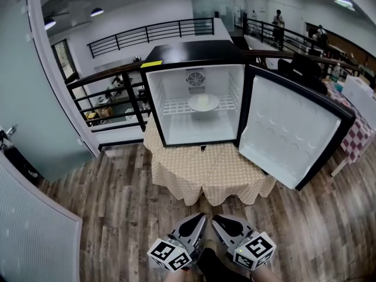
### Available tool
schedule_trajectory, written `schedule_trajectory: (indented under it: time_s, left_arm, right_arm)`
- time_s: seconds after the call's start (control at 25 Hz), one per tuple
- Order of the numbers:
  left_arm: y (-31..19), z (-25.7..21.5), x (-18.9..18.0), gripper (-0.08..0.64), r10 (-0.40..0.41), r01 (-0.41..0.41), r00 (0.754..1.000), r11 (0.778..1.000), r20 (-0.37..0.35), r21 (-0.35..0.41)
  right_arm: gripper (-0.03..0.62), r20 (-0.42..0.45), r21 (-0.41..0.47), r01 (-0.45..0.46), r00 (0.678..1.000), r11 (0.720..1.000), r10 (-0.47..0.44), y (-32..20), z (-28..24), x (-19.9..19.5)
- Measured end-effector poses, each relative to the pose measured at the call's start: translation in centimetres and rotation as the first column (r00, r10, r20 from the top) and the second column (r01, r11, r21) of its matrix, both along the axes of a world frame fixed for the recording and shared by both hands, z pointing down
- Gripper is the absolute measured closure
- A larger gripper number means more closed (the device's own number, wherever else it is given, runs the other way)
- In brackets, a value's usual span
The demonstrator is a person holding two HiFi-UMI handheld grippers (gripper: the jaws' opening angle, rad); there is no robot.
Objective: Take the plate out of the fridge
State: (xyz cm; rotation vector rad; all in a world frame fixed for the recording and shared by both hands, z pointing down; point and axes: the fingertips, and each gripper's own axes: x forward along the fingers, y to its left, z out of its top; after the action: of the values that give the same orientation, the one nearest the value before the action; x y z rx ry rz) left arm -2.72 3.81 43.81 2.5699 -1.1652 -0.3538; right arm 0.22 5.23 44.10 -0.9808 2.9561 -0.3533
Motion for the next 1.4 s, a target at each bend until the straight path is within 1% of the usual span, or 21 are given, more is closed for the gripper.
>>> schedule_trajectory:
  time_s: [0.24,0.36,0.64,0.84,1.08,1.2,1.4]
  left_arm:
    - [-4.6,-0.7,-1.6,0.549,0.010,-0.010,1.000,1.000,0.005,0.013]
    - [-7.0,-1.1,-2.2,0.549,0.015,-0.016,1.000,1.000,0.003,0.025]
    - [-12.3,-1.7,-3.8,0.549,0.004,-0.004,1.000,1.000,-0.012,0.020]
    - [-15.4,-1.6,-3.7,0.549,0.018,-0.018,1.000,1.000,-0.014,0.013]
    - [-19.2,-2.2,-3.6,0.549,0.026,-0.025,1.000,0.999,-0.007,0.033]
    - [-20.3,-2.4,-3.4,0.549,0.028,-0.028,1.000,0.999,-0.006,0.035]
    - [-21.4,-1.5,-3.6,0.550,0.023,-0.023,1.000,1.000,-0.002,0.010]
  right_arm:
    - [0.537,0.015,0.018,-0.011,1.000,1.000,0.010,-4.6,-0.8,-1.8]
    - [0.537,0.016,0.010,-0.005,1.000,1.000,0.005,-6.9,-0.7,-2.7]
    - [0.537,0.015,0.008,0.004,1.000,1.000,-0.004,-12.3,-1.4,-4.4]
    - [0.537,0.013,0.006,-0.007,1.000,1.000,0.007,-15.4,-1.5,-4.4]
    - [0.537,0.037,-0.002,-0.020,0.999,1.000,0.020,-19.0,-1.6,-4.1]
    - [0.537,0.049,-0.005,-0.028,0.998,1.000,0.028,-20.5,-1.9,-4.1]
    - [0.537,0.057,-0.022,-0.029,0.998,0.999,0.030,-21.8,-1.7,-4.5]
